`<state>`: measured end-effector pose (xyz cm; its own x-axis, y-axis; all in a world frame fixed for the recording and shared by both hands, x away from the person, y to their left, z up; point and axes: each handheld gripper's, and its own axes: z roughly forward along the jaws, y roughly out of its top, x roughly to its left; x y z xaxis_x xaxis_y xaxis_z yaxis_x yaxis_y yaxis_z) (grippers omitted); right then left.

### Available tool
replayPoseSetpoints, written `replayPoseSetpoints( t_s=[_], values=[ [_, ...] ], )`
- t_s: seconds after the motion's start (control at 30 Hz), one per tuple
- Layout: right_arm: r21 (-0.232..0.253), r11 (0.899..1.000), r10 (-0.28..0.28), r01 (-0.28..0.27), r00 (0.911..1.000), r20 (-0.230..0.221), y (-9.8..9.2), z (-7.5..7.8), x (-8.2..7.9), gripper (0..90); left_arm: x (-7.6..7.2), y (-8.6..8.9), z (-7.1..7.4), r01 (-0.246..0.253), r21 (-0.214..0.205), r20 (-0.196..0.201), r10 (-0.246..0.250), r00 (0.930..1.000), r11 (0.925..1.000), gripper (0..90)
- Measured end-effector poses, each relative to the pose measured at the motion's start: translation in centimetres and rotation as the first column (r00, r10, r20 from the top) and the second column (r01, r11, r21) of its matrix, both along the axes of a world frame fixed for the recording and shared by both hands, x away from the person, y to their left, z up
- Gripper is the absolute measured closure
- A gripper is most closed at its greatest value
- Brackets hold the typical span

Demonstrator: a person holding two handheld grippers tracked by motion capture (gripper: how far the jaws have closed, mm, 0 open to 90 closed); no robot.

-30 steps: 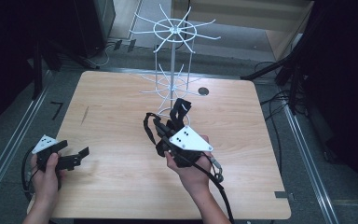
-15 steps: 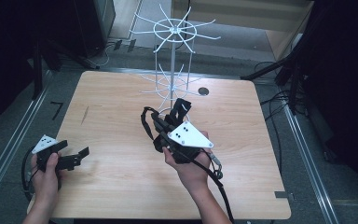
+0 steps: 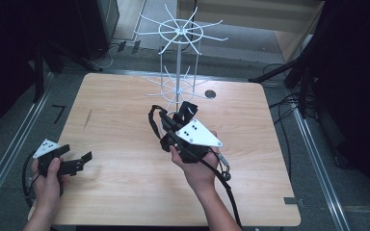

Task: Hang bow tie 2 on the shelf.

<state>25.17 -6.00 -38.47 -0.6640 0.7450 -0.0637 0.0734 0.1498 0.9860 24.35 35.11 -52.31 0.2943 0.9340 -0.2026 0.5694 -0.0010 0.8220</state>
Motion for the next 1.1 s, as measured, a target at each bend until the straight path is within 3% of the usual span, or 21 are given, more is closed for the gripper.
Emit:
replayPoseSetpoints(
  t_s=[0.67,1.1],
  values=[
    [0.001,0.998,-0.069,0.069,0.9972,-0.029,-0.5,-0.6,1.5,85.0,0.0,0.0,0.0,-0.002,-0.001,0.001,0.002,1.0000,1.0000,0.0],
    [-0.001,0.991,-0.130,0.130,0.9884,-0.078,-0.7,-1.8,2.5,84.9,0.0,0.0,0.0,-0.003,0.000,0.002,0.003,1.0000,1.0000,0.0]
  ],
)
